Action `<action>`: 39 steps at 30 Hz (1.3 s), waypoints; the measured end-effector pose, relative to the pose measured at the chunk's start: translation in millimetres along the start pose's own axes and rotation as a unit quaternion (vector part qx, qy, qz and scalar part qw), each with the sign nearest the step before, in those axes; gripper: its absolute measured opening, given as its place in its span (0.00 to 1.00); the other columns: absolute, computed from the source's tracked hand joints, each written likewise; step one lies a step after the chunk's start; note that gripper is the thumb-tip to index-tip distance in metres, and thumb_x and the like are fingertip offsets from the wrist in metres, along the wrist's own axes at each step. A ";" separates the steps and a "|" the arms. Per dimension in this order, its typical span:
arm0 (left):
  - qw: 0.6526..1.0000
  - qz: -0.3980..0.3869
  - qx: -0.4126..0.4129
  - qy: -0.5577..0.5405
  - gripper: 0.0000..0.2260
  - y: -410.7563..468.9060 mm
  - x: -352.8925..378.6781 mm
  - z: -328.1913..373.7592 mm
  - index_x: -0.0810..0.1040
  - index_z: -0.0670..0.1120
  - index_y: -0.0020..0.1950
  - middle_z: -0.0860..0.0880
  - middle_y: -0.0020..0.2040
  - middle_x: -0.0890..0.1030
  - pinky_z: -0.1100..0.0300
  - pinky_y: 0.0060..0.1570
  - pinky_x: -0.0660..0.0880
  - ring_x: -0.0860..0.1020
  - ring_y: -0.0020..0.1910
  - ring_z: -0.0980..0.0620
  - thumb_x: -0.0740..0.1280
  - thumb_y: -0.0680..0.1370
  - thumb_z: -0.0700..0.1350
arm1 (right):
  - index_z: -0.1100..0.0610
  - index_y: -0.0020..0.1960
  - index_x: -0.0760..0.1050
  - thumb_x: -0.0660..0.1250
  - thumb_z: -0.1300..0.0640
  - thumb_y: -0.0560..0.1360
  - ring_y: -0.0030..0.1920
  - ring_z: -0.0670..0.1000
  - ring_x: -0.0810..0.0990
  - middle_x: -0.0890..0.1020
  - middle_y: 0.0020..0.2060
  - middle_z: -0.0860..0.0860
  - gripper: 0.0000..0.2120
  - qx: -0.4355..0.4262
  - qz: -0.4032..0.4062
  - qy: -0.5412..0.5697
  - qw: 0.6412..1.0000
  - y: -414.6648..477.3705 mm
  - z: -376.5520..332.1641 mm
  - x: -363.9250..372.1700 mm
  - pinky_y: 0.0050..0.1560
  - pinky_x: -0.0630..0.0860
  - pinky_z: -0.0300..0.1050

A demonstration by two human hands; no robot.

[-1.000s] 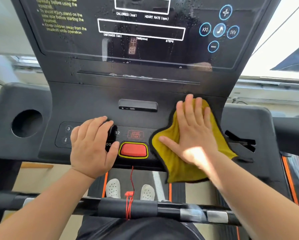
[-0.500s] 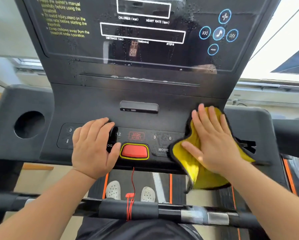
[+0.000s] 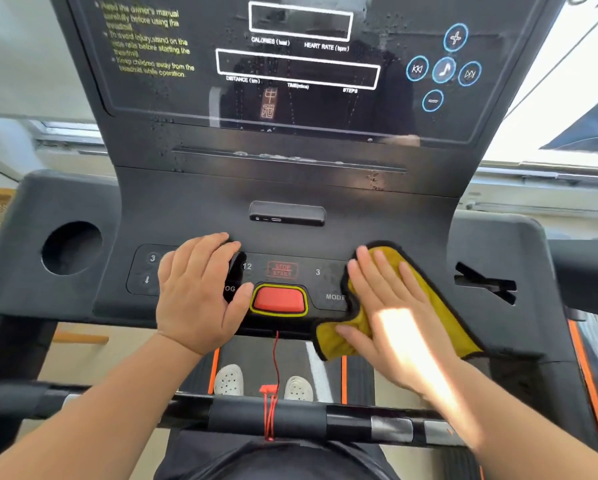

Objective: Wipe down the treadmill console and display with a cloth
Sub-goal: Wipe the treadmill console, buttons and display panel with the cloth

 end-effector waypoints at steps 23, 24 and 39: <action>0.989 -0.016 -0.128 -0.076 0.27 -40.3 -42.3 -158.5 0.74 0.38 0.69 0.38 0.67 0.77 0.41 0.67 0.65 0.72 0.66 0.36 0.54 0.79 0.55 | 0.64 0.82 0.36 0.37 0.24 0.76 0.81 0.68 0.37 0.37 0.80 0.67 0.52 0.207 -0.072 0.034 0.975 88.0 -143.3 -15.2 0.79 0.42 0.69; 0.990 -0.027 -0.121 -0.073 0.28 -42.5 -41.1 -162.2 0.74 0.38 0.69 0.38 0.66 0.78 0.41 0.66 0.66 0.73 0.65 0.36 0.54 0.79 0.55 | 0.64 0.82 0.36 0.39 0.25 0.77 0.80 0.68 0.35 0.36 0.80 0.67 0.51 0.187 -0.074 0.031 0.979 92.9 -159.1 -14.1 0.79 0.41 0.69; 0.995 -0.097 -0.011 -0.027 0.36 -47.3 -39.9 -183.7 0.75 0.39 0.70 0.41 0.62 0.80 0.44 0.58 0.67 0.77 0.59 0.38 0.45 0.82 0.65 | 0.56 0.84 0.42 0.37 0.22 0.76 0.83 0.59 0.38 0.41 0.83 0.58 0.50 0.138 -0.032 0.007 0.990 92.1 -172.4 -6.7 0.81 0.42 0.61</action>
Point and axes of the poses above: each hand's wrist, its own y-axis towards the middle knuckle, its own x-axis out of the palm, z = x × y, the point moved 4 cm from there along y, towards the middle knuckle
